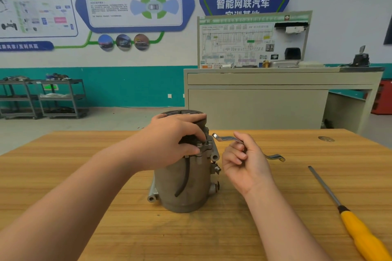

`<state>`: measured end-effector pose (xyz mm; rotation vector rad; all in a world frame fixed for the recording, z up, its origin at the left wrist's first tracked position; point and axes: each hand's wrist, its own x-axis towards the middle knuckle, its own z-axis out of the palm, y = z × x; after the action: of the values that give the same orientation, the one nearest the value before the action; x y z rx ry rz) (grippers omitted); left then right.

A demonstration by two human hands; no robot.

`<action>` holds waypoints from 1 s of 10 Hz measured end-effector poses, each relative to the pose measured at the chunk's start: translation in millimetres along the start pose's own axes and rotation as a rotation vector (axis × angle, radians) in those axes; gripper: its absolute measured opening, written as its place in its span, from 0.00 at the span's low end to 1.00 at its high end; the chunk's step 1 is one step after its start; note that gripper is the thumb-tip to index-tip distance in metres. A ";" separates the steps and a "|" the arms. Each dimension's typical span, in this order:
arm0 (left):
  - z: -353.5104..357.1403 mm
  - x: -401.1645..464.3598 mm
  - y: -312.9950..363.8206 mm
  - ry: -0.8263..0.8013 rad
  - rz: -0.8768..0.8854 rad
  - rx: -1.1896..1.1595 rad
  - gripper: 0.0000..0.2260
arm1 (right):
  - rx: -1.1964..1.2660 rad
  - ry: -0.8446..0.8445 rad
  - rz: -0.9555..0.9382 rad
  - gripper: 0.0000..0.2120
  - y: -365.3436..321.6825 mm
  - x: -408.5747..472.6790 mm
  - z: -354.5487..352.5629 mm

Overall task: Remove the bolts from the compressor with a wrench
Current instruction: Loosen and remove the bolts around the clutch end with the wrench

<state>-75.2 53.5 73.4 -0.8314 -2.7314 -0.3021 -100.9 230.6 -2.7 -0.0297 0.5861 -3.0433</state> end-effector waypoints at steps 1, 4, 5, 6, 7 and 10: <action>1.2 2.1 3.4 0.017 -0.030 0.000 0.08 | 0.004 -0.002 0.000 0.14 -0.5 0.1 0.5; 9.9 -3.1 0.4 0.139 0.012 -0.094 0.07 | -0.008 -0.014 -0.010 0.14 0.2 -1.6 2.3; 2.8 -3.1 -2.8 0.071 0.030 -0.133 0.13 | -0.020 -0.014 -0.012 0.14 1.3 -1.1 2.0; 1.6 -0.2 -4.0 0.019 0.037 -0.073 0.11 | -0.039 -0.007 -0.024 0.13 1.0 0.5 1.4; 7.6 -0.6 -0.1 0.099 -0.015 -0.111 0.07 | -0.101 -0.013 -0.069 0.12 0.4 1.4 2.1; 0.8 -0.3 -0.2 0.060 0.026 -0.151 0.12 | -0.113 -0.046 -0.085 0.11 -1.1 0.1 3.9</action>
<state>-75.2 53.3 72.5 -0.8800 -2.6655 -0.5250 -101.0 230.2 1.3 -0.1309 0.7720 -3.0769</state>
